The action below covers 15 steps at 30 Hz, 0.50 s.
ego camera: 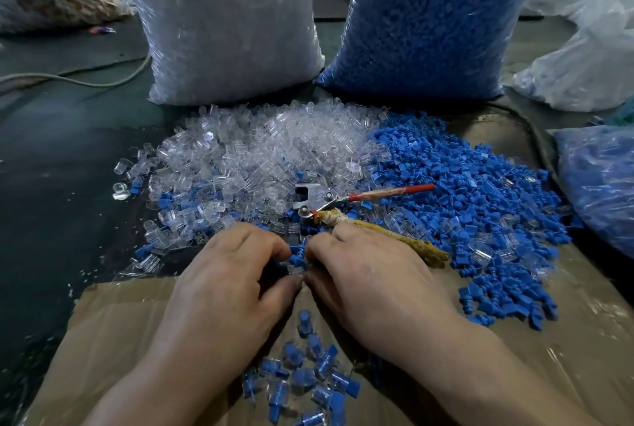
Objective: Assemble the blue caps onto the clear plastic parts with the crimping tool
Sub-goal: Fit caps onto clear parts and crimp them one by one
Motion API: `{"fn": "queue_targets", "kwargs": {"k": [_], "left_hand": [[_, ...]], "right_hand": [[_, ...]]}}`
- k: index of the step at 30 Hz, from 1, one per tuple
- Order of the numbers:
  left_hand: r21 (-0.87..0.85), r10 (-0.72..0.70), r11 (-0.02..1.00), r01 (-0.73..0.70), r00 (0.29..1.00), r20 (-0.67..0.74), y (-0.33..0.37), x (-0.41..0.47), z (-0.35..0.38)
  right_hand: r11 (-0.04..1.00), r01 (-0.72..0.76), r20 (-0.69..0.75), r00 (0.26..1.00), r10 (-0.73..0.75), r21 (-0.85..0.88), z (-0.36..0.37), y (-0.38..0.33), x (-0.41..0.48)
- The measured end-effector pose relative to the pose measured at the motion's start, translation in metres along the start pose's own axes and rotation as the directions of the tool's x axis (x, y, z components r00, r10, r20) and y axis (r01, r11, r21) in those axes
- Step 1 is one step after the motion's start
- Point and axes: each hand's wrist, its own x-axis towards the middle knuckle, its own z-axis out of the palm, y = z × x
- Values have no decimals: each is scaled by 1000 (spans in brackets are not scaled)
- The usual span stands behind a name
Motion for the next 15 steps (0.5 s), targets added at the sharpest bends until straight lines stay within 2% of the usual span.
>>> {"fn": "queue_targets", "kwargs": {"k": [9, 15], "left_hand": [[-30, -35, 999, 34, 999, -11, 3, 0, 1], [-77, 29, 997, -30, 999, -17, 3, -2, 2]], "right_hand": [[997, 8, -67, 998, -3, 80, 2, 4, -1], [983, 37, -84, 996, -22, 180, 1, 3, -2]]}}
